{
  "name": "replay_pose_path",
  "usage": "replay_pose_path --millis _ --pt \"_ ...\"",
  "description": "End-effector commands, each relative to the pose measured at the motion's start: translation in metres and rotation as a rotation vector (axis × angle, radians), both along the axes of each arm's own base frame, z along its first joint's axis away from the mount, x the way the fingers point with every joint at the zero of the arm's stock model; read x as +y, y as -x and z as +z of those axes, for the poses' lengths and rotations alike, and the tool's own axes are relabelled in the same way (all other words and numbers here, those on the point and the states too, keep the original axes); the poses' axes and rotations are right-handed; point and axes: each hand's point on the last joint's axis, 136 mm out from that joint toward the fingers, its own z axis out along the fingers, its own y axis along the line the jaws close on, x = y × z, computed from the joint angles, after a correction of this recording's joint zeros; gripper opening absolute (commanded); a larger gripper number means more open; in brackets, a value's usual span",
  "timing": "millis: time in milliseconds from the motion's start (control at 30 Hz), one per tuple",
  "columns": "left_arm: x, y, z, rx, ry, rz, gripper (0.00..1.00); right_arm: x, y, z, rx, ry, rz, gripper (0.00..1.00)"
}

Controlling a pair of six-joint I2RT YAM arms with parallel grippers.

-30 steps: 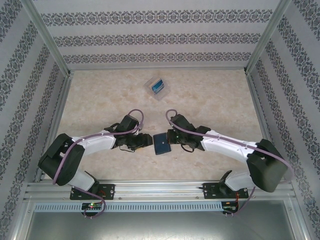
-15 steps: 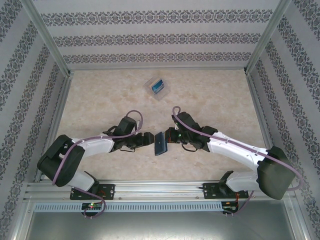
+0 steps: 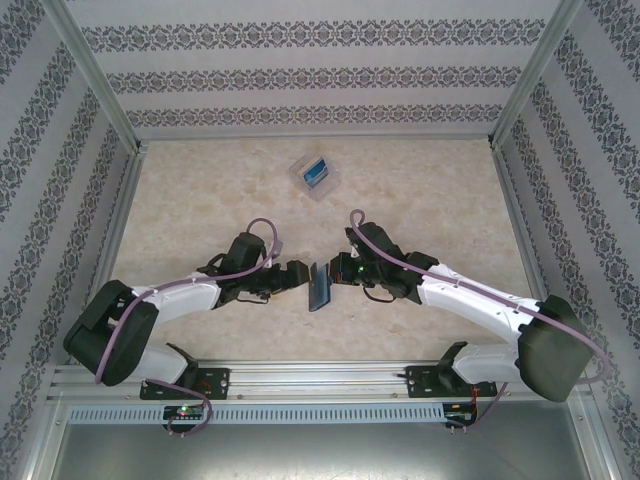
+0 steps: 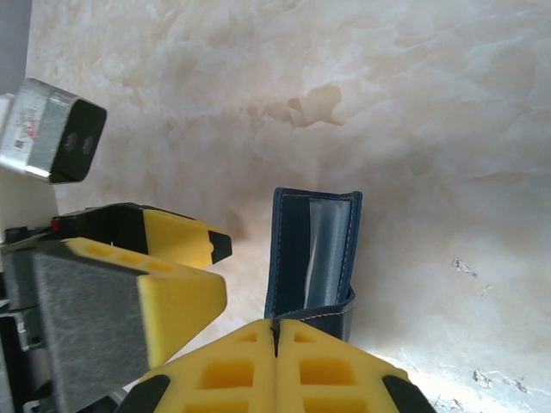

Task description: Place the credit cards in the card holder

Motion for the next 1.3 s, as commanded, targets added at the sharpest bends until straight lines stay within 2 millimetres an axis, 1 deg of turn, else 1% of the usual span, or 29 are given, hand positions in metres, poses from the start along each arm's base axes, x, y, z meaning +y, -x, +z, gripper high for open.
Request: replay_pose_path --millis 0,33,133,233,367,467,533,600,667,700,733,800,900,1000,1100,1167,1267 --pt "0.004 -0.004 0.011 -0.033 -0.048 -0.025 0.95 -0.002 -0.004 -0.001 0.007 -0.009 -0.029 0.00" --pt "0.006 -0.003 0.008 -0.026 -0.075 -0.032 0.94 -0.001 -0.005 -0.001 0.008 -0.012 -0.031 0.00" --pt "-0.001 -0.002 0.004 -0.008 -0.067 -0.072 0.94 0.002 -0.005 0.001 0.005 -0.025 -0.024 0.00" --pt "-0.009 -0.003 0.004 -0.005 -0.062 -0.094 0.97 0.001 -0.006 0.001 0.003 -0.019 -0.030 0.00" --pt "-0.013 -0.006 0.005 -0.011 -0.077 -0.105 0.98 0.004 -0.007 0.003 0.006 -0.023 -0.019 0.00" --pt "-0.009 -0.007 -0.009 0.018 -0.150 -0.102 0.96 0.005 -0.008 0.003 0.007 -0.022 -0.018 0.00" --pt "-0.011 -0.007 -0.016 0.026 -0.165 -0.112 0.95 0.007 -0.007 0.002 0.009 -0.025 -0.014 0.00" --pt "-0.014 -0.008 -0.018 0.032 -0.160 -0.118 0.95 0.007 -0.007 0.002 0.013 -0.026 -0.010 0.00" --pt "-0.019 -0.009 -0.015 0.034 -0.134 -0.124 0.96 0.007 -0.008 0.002 0.011 -0.026 -0.010 0.00" --pt "-0.021 -0.010 -0.011 0.029 -0.114 -0.126 0.96 0.007 -0.008 0.003 0.011 -0.025 -0.010 0.00" --pt "-0.024 -0.010 -0.006 0.017 -0.093 -0.128 1.00 0.007 -0.008 0.004 0.007 -0.025 -0.007 0.00" --pt "-0.026 -0.012 0.003 -0.012 -0.078 -0.128 1.00 0.006 -0.008 0.004 0.006 -0.022 -0.010 0.00" --pt "-0.024 -0.013 0.006 -0.026 -0.093 -0.127 1.00 0.007 -0.007 0.004 0.010 -0.025 -0.009 0.00" --pt "-0.033 -0.012 0.008 -0.024 -0.035 -0.149 1.00 0.007 -0.006 0.007 0.013 -0.037 -0.010 0.00" --pt "-0.032 -0.012 -0.001 -0.019 -0.063 -0.145 1.00 0.005 -0.006 0.009 0.006 -0.041 -0.019 0.00" --pt "-0.029 -0.012 -0.011 0.001 -0.094 -0.139 0.98 0.004 -0.007 0.012 0.004 -0.049 -0.024 0.00" --pt "-0.030 -0.012 -0.019 0.006 -0.120 -0.142 0.97 0.004 -0.005 0.015 0.003 -0.061 -0.020 0.00"
